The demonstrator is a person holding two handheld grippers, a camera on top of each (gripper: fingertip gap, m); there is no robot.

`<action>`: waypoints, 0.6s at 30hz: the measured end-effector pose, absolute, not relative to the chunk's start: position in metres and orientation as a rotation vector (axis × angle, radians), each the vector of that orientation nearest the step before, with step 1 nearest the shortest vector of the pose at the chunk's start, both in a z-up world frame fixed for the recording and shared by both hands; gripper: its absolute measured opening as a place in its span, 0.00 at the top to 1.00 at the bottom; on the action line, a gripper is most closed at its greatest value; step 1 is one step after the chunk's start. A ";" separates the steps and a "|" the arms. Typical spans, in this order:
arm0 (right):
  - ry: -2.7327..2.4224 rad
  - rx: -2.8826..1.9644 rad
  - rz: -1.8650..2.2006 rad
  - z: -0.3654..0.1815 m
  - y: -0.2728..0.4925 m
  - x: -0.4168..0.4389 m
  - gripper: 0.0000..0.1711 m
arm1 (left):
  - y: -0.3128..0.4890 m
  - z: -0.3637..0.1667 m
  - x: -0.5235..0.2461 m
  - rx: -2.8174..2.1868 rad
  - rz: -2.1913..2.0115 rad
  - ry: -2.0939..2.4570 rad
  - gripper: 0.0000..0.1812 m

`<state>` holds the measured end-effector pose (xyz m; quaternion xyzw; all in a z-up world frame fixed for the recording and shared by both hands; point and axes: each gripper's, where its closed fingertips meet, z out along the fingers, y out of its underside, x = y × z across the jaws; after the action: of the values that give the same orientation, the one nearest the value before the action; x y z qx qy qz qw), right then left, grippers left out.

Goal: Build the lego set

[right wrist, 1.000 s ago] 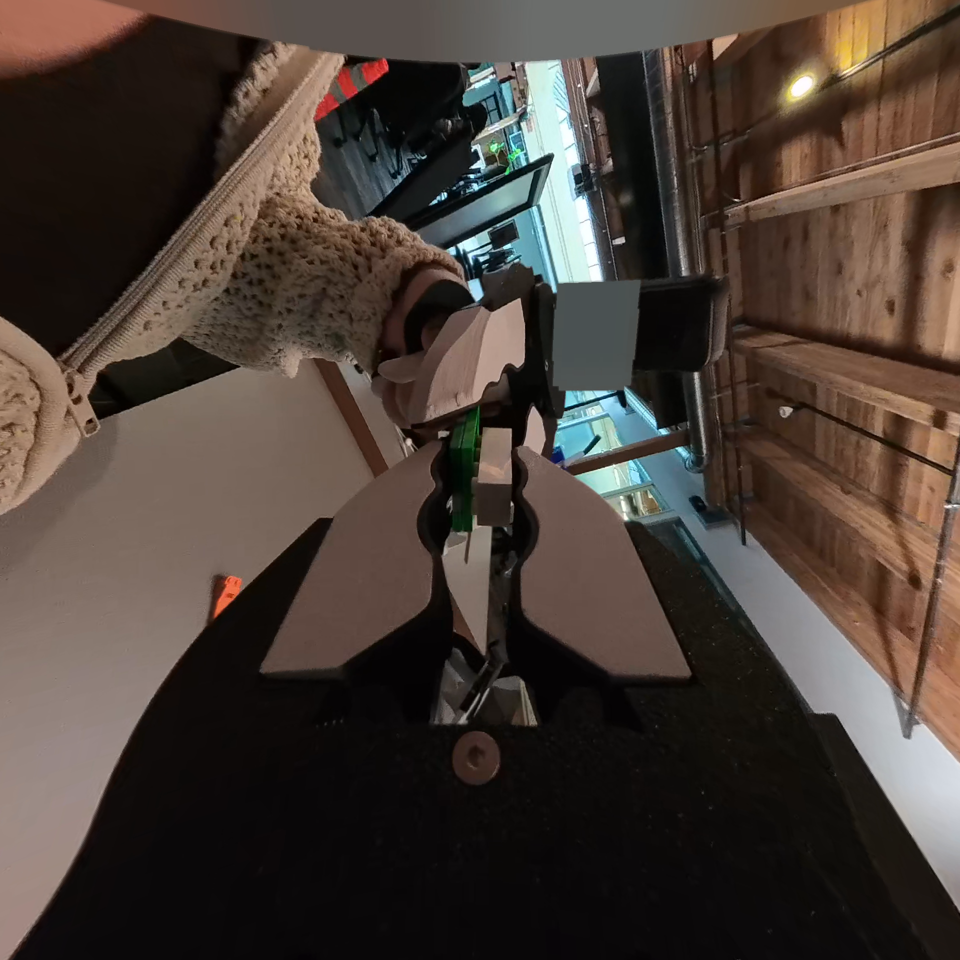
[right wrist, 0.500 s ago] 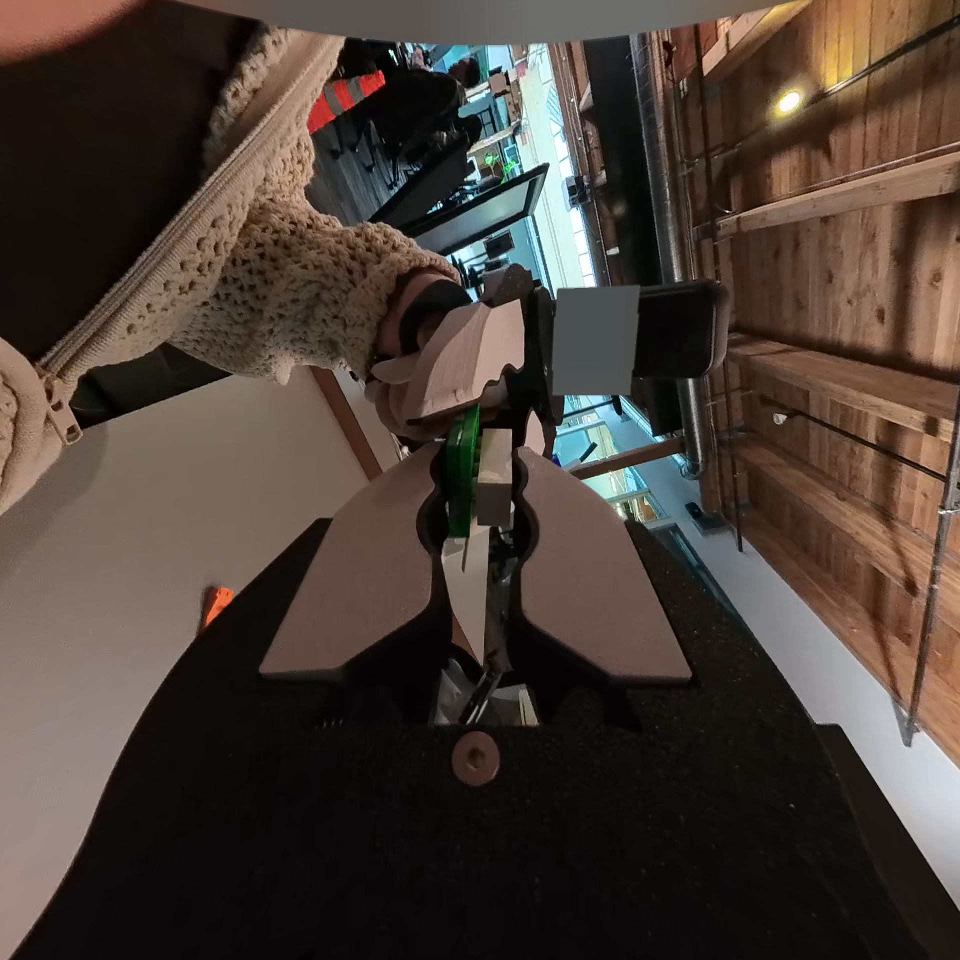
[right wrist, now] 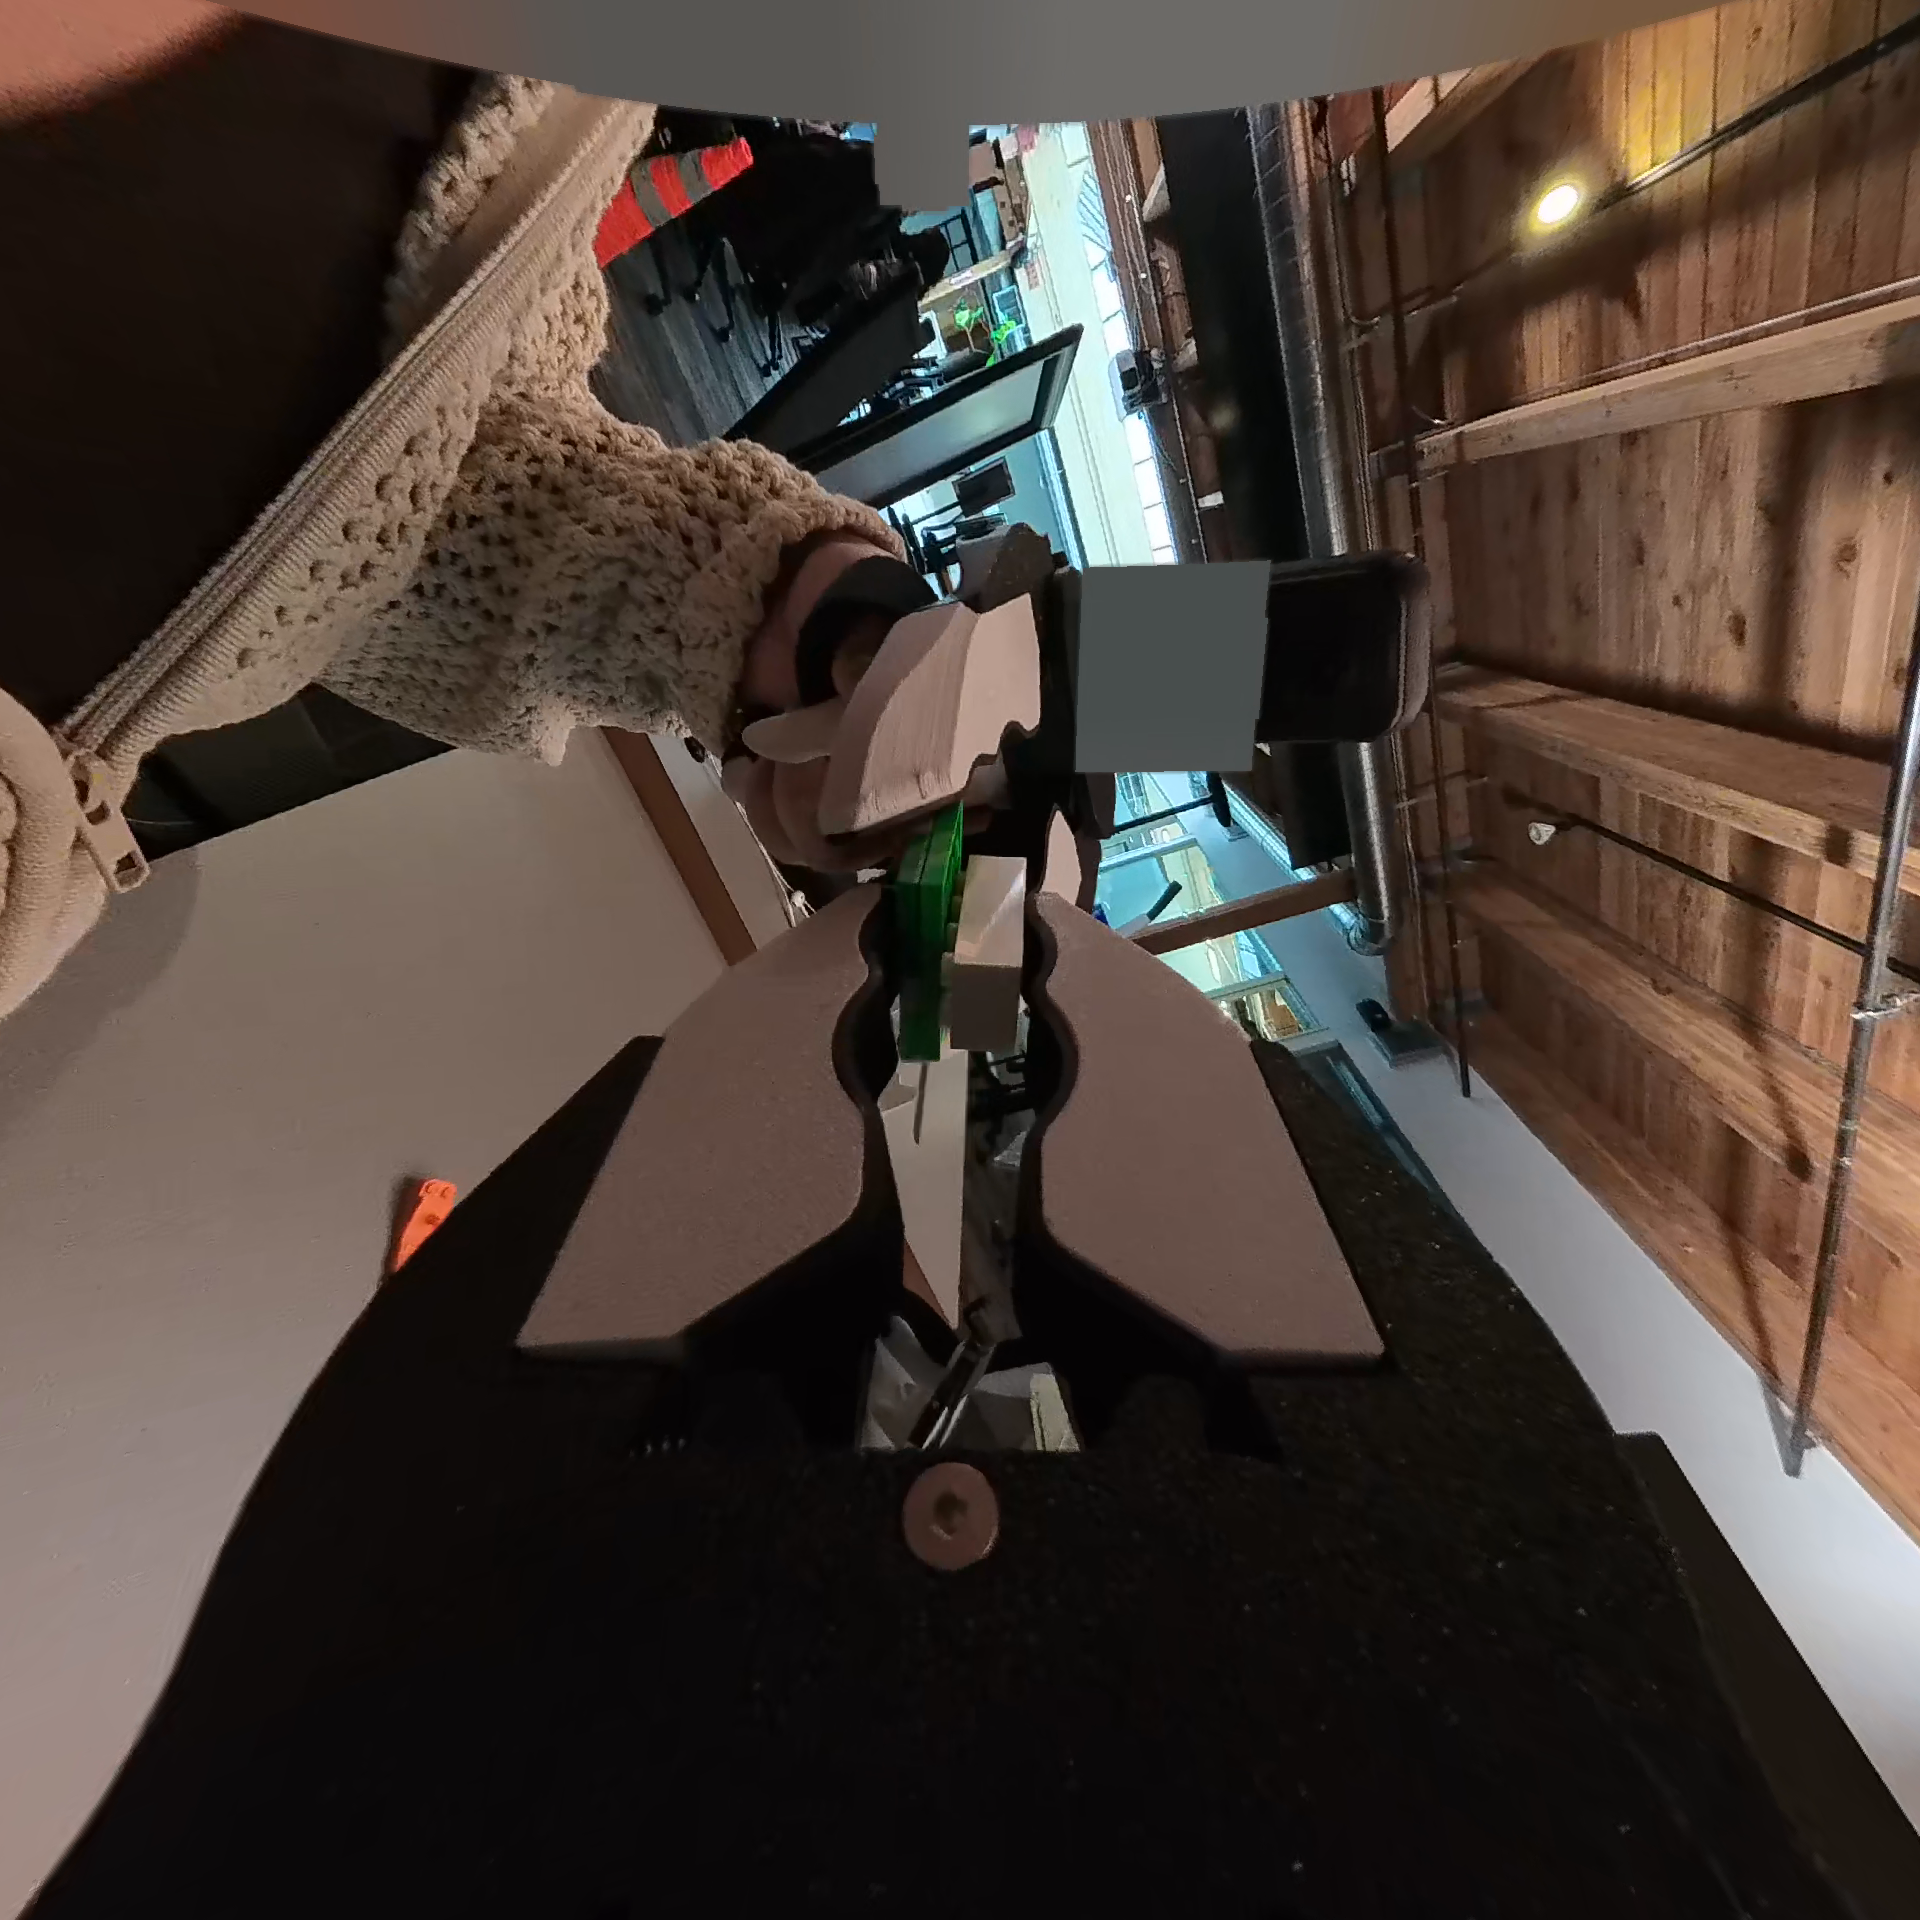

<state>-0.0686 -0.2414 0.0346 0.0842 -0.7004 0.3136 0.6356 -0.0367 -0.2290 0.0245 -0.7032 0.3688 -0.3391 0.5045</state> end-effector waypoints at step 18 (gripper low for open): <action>-1.592 0.174 0.661 0.037 -0.241 -0.070 0.89 | -0.230 0.027 -0.040 -1.673 -0.822 0.870 0.80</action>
<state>-0.0703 -0.2414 0.0367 0.0765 -0.7000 0.2908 0.6478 -0.0403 -0.2298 0.0271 -0.6967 0.3623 -0.3422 0.5160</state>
